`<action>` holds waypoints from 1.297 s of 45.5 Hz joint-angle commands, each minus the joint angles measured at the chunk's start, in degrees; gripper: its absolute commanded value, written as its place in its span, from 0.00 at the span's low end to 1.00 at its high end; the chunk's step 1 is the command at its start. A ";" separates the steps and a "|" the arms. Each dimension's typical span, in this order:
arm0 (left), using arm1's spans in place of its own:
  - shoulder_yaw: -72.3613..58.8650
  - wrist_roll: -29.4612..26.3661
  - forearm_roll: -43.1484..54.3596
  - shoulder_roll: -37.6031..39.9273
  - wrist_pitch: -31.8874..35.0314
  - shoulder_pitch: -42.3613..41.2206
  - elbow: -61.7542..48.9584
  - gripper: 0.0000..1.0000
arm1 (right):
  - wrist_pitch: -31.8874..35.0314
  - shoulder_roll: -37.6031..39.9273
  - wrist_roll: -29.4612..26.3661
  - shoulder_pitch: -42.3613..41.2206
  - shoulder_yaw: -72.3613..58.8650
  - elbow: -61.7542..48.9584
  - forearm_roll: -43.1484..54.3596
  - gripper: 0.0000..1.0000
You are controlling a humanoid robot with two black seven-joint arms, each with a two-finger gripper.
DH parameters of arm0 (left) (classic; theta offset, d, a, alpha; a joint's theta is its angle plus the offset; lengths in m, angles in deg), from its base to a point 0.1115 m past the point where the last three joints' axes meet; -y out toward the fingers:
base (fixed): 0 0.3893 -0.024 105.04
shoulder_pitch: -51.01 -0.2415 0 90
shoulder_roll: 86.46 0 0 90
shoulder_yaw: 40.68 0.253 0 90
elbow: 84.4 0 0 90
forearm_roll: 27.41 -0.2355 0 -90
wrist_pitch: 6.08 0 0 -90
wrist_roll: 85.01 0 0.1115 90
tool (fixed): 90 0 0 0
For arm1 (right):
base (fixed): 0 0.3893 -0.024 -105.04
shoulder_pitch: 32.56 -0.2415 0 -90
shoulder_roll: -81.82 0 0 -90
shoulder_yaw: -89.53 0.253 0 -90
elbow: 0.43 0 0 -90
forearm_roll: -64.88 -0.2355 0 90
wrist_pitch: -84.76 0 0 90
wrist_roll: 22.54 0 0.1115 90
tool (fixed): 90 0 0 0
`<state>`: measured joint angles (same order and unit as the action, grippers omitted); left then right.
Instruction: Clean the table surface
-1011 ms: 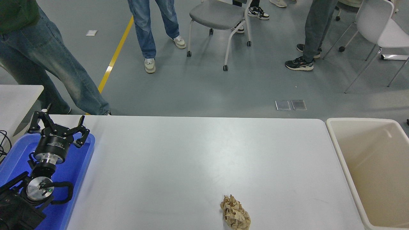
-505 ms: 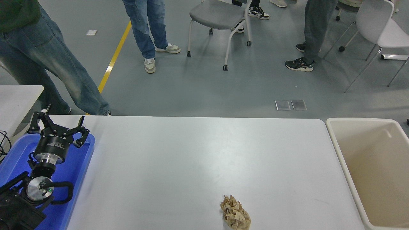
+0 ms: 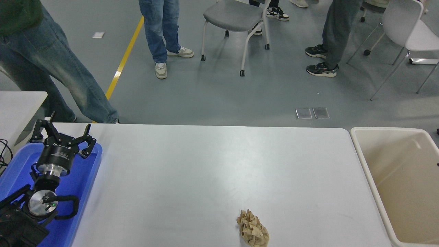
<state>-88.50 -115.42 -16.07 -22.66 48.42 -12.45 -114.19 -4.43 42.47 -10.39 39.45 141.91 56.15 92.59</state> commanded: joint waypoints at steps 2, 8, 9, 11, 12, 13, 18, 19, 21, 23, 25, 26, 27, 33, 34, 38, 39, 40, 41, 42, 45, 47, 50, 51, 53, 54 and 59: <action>0.00 0.00 0.00 0.00 0.00 0.00 -0.01 1.00 | 2.36 3.40 -0.03 1.73 2.38 11.88 0.77 0.99; 0.00 0.00 0.00 0.00 0.00 0.00 -0.01 1.00 | 2.54 2.88 0.15 1.82 2.46 16.63 0.77 0.99; 0.00 0.00 0.00 0.00 0.00 0.00 -0.01 1.00 | 2.45 2.61 0.24 1.82 2.55 17.33 0.68 0.99; 0.00 0.00 0.00 0.00 0.00 0.00 -0.01 1.00 | 2.27 1.91 0.85 1.91 2.99 18.39 0.33 0.99; 0.00 0.00 0.00 0.00 0.00 0.00 -0.01 1.00 | 1.93 1.12 1.46 2.00 3.25 18.48 0.07 0.99; 0.00 0.00 0.00 0.00 0.00 0.00 -0.01 1.00 | 1.57 0.07 2.25 2.00 3.52 18.48 -0.02 0.99; 0.00 0.00 0.00 0.00 0.00 0.00 -0.01 1.00 | -0.09 -7.22 4.54 2.26 6.67 18.39 -0.02 0.99; 0.00 0.00 0.00 0.00 0.00 0.00 -0.01 1.00 | -0.88 -8.45 4.54 2.43 7.20 18.39 -0.02 0.99; 0.00 0.00 0.00 0.00 0.09 0.00 -0.01 1.00 | -2.12 -11.26 4.54 2.61 8.00 18.13 -0.11 0.99; 0.00 0.00 0.00 0.00 0.00 0.00 -0.01 1.00 | -3.35 -14.16 4.63 2.70 8.53 17.87 -0.02 0.99; 0.00 0.00 0.00 0.00 0.00 0.00 -0.01 1.00 | -4.40 -16.80 5.07 2.70 8.97 17.34 -0.02 0.99; 0.00 0.00 0.00 0.00 0.00 0.00 -0.01 1.00 | -4.75 -17.95 5.42 2.79 9.06 17.17 -0.02 0.99; 0.00 0.00 0.00 0.00 0.00 0.00 -0.01 1.00 | -5.19 -19.26 5.68 2.88 9.14 17.16 -0.02 0.99; 0.00 0.00 0.00 0.00 0.00 0.00 -0.01 1.00 | -5.46 -24.98 7.44 3.58 10.02 15.50 -0.02 0.99; 0.00 0.00 0.00 0.00 0.00 -0.09 -0.01 1.00 | -5.46 -25.68 7.70 3.67 10.20 14.97 -0.02 0.99; 0.00 0.00 0.00 0.00 0.00 0.00 -0.01 1.00 | -5.02 -28.24 8.06 3.67 11.60 12.69 0.07 0.99; 0.00 0.00 0.00 0.00 0.00 0.00 -0.01 1.00 | -5.11 -28.68 8.06 3.49 12.04 11.98 0.07 0.99; 0.00 0.00 0.00 0.00 0.00 0.00 -0.01 1.00 | -5.20 -29.03 8.06 3.32 12.48 11.19 0.07 0.99; 0.00 0.00 0.00 0.00 0.09 0.00 -0.01 1.00 | -5.11 -29.21 8.15 3.14 12.92 10.40 0.07 0.99; 0.00 0.00 0.00 0.00 0.00 0.00 -0.01 1.00 | -4.94 -29.47 8.15 3.14 13.27 9.79 0.33 0.99; 0.00 0.00 0.00 0.00 0.00 0.00 -0.01 1.00 | -3.89 -30.26 8.24 3.05 13.28 9.17 0.86 0.99; 0.00 0.00 0.00 0.00 0.00 0.00 -0.01 1.00 | -1.70 -30.26 8.06 2.96 13.27 8.82 0.94 0.99; 0.00 0.00 0.00 0.00 0.00 0.00 -0.01 1.00 | 0.77 -30.26 7.79 2.70 13.27 7.76 1.38 0.99; 0.00 0.00 0.00 0.00 0.00 0.00 -0.01 1.00 | 1.30 -30.35 7.80 2.61 13.45 7.15 1.47 0.99; 0.00 0.00 0.00 0.00 0.00 0.00 -0.01 1.00 | 2.18 -30.44 7.88 2.35 13.71 6.09 1.47 0.99; 0.00 0.00 0.00 0.00 0.09 0.00 -0.01 1.00 | 2.19 -30.61 7.97 1.83 14.32 4.96 1.47 0.99; 0.00 0.00 0.00 0.00 0.00 0.00 -0.01 1.00 | 2.27 -32.11 7.97 0.68 16.00 3.10 1.47 0.99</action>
<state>-88.50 -115.42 -16.07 -22.66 48.42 -12.45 -114.20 -4.69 13.29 -2.62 41.80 155.32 63.86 93.67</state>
